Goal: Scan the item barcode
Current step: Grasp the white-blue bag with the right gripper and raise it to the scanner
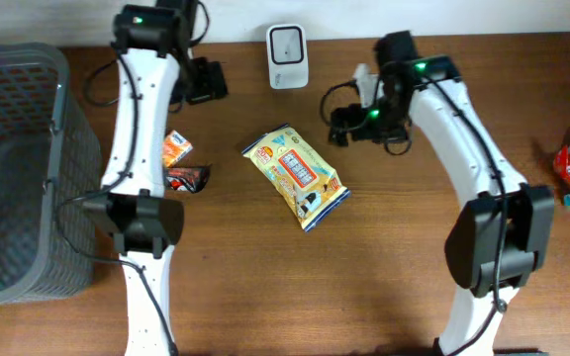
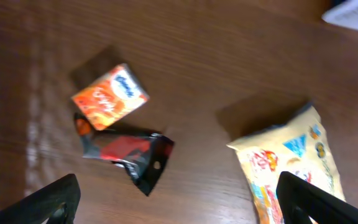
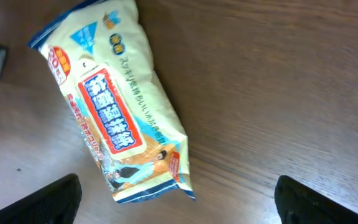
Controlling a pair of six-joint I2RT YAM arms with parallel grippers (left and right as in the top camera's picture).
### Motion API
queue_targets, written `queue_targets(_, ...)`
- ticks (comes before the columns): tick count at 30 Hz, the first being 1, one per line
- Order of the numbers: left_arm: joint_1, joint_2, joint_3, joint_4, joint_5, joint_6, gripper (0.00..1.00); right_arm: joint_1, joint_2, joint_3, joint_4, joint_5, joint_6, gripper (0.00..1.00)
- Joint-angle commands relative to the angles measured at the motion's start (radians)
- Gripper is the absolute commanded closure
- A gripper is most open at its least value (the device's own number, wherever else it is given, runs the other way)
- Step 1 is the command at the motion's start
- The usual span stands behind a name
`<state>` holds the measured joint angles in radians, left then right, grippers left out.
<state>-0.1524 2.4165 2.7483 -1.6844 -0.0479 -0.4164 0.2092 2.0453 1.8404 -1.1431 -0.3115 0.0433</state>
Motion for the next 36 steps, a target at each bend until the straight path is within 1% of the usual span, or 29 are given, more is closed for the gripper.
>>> queue_targets(1,0.018,0.013,-0.006,-0.004,0.000,-0.013,0.01,0.095,0.040,0.008,0.015,0.032,-0.174,0.01)
queue_targets(3,0.018,0.013,-0.006,-0.004,-0.001,-0.013,0.01,0.171,0.075,0.008,0.036,0.040,-0.281,0.01)
queue_targets(5,0.018,0.013,-0.006,-0.004,-0.001,0.015,0.01,0.218,0.117,0.008,0.061,0.101,-0.282,0.01)
queue_targets(7,0.018,0.013,-0.007,-0.004,0.000,0.074,0.01,0.245,0.159,0.008,0.086,0.126,-0.283,0.01)
queue_targets(11,0.047,0.013,-0.012,-0.003,0.011,0.023,0.01,0.263,0.234,0.008,0.122,0.141,-0.274,0.01)
queue_targets(12,0.075,0.013,-0.012,-0.002,0.010,0.024,0.01,0.263,0.261,0.008,0.127,0.140,-0.271,0.11)
queue_targets(13,0.092,0.013,-0.012,-0.004,0.010,0.024,0.01,0.263,0.282,0.008,0.140,0.142,-0.241,0.32)
queue_targets(15,0.100,0.013,-0.012,-0.004,0.007,0.024,0.01,0.263,0.293,0.008,0.164,0.147,-0.199,0.41)
queue_targets(16,0.101,0.013,-0.012,-0.004,0.007,0.024,0.01,0.263,0.298,0.008,0.184,0.162,-0.164,0.60)
queue_targets(17,0.101,0.013,-0.012,-0.004,0.007,0.024,0.01,0.263,0.299,0.008,0.199,0.191,-0.116,0.93)
queue_targets(18,0.101,0.013,-0.012,-0.004,0.007,0.024,0.01,0.263,0.299,0.009,0.211,0.218,-0.061,0.96)
queue_targets(20,0.100,0.013,-0.012,-0.004,0.007,0.024,0.01,0.257,0.291,0.018,0.224,0.227,0.014,0.96)
queue_targets(22,0.100,0.013,-0.012,-0.004,0.007,0.024,0.01,0.243,0.275,0.065,0.220,0.227,0.076,0.96)
queue_targets(27,0.100,0.013,-0.012,-0.004,0.007,0.024,0.01,0.208,0.260,0.302,0.227,0.241,0.132,0.96)
queue_targets(28,0.100,0.013,-0.012,-0.004,0.007,0.024,0.01,0.201,0.260,0.386,0.265,0.243,0.131,0.96)
queue_targets(29,0.100,0.013,-0.012,-0.004,0.007,0.024,0.01,0.201,0.260,0.407,0.308,0.247,0.131,0.96)
queue_targets(31,0.100,0.013,-0.012,-0.004,0.007,0.024,0.01,0.201,0.261,0.410,0.418,0.282,0.131,0.96)
queue_targets(32,0.100,0.013,-0.012,-0.004,0.007,0.024,0.01,0.201,0.269,0.407,0.478,0.334,0.131,0.96)
queue_targets(34,0.100,0.013,-0.012,-0.004,0.007,0.024,0.01,0.201,0.305,0.407,0.546,0.419,0.131,0.96)
queue_targets(36,0.100,0.013,-0.012,-0.004,0.007,0.024,0.01,0.201,0.333,0.407,0.589,0.422,0.131,0.96)
